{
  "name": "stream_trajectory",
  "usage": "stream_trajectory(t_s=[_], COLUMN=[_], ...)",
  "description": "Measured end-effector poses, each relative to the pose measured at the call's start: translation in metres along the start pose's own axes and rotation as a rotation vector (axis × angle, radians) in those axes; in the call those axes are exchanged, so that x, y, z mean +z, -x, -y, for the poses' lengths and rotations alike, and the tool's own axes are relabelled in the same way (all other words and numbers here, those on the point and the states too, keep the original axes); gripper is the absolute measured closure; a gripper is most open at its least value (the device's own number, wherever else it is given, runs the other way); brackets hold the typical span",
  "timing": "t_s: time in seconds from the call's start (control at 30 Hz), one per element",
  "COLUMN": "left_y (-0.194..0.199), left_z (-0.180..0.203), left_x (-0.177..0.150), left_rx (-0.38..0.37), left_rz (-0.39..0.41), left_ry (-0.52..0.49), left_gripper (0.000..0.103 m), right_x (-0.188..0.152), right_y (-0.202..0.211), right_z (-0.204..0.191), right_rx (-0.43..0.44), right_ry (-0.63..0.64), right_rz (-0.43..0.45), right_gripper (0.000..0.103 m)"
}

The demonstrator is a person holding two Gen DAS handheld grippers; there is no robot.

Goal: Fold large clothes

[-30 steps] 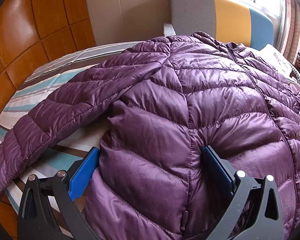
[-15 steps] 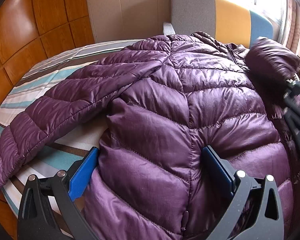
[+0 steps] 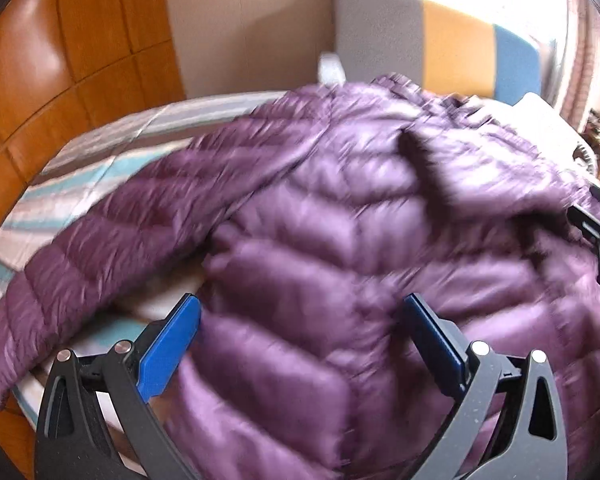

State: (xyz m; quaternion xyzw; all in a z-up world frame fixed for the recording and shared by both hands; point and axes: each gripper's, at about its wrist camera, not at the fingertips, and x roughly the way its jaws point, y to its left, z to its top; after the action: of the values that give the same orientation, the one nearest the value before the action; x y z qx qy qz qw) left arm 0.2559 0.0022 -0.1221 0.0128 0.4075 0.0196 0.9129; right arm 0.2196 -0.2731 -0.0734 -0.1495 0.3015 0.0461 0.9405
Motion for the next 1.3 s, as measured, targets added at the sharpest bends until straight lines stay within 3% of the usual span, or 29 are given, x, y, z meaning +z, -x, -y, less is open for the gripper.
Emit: stream_trajectory(t_s=[0.13,0.17,0.23,0.33,0.37,0.4,0.43,0.47,0.5,0.57,0.63,0.83,0.93,0.97,1.0,1.17,1.3], left_y=[0.012,0.011,-0.001,-0.028,-0.042,-0.051,-0.06,-0.059,-0.056,-0.048,-0.04,-0.049,-0.054,-0.052,-0.05,-0.012,0.001], left_z=[0.021,0.03,0.047,0.064,0.07,0.073,0.073,0.075,0.076,0.077,0.067,0.046,0.044,0.042,0.04,0.026,0.048], left_x=[0.03,0.039,0.054,0.066,0.067,0.068,0.067,0.066,0.064,0.062,0.063,0.054,0.052,0.053,0.053,0.057,0.072], left_rx=[-0.064,-0.08,-0.088,-0.069,-0.061,-0.074,-0.111,-0.118,-0.124,-0.129,-0.129,-0.133,-0.116,-0.096,-0.09,-0.083,-0.107], left_rz=[0.063,0.066,0.052,0.009,-0.029,-0.057,-0.088,-0.083,-0.066,-0.035,-0.007,-0.031,-0.039,-0.038,-0.032,0.075,0.121], left_ry=[-0.004,-0.014,-0.041,-0.089,-0.103,-0.101,-0.085,-0.078,-0.077,-0.099,-0.08,-0.05,-0.03,-0.019,-0.008,0.098,0.033], left_gripper=[0.002,0.002,0.002,0.004,0.014,0.03,0.036,0.043,0.062,0.084,0.09,0.086,0.063,0.044,0.033,0.033,0.036], right_x=[-0.011,-0.014,-0.017,-0.027,-0.029,-0.033,-0.037,-0.035,-0.035,-0.031,-0.024,-0.022,-0.024,-0.024,-0.025,-0.026,-0.027], right_y=[0.002,0.002,0.0,-0.012,-0.021,-0.026,-0.032,-0.04,-0.044,-0.051,-0.056,-0.068,-0.072,-0.074,-0.072,-0.067,-0.065], right_z=[0.05,0.057,0.072,0.095,0.097,0.103,0.109,0.111,0.11,0.1,0.086,0.067,0.071,0.075,0.076,0.074,0.074], right_rx=[-0.055,-0.108,-0.176,-0.268,-0.283,-0.295,-0.292,-0.284,-0.269,-0.235,-0.193,-0.131,-0.118,-0.112,-0.11,-0.108,-0.11], right_ry=[-0.235,-0.269,-0.317,-0.423,-0.449,-0.473,-0.489,-0.494,-0.489,-0.433,-0.367,-0.295,-0.311,-0.319,-0.323,-0.329,-0.329], right_rz=[-0.044,-0.065,-0.093,-0.172,-0.201,-0.234,-0.263,-0.276,-0.281,-0.278,-0.268,-0.287,-0.282,-0.278,-0.273,-0.257,-0.25], right_gripper=[0.053,0.053,0.06,0.061,0.061,0.061,0.061,0.062,0.062,0.071,0.075,0.075,0.075,0.075,0.075,0.075,0.075])
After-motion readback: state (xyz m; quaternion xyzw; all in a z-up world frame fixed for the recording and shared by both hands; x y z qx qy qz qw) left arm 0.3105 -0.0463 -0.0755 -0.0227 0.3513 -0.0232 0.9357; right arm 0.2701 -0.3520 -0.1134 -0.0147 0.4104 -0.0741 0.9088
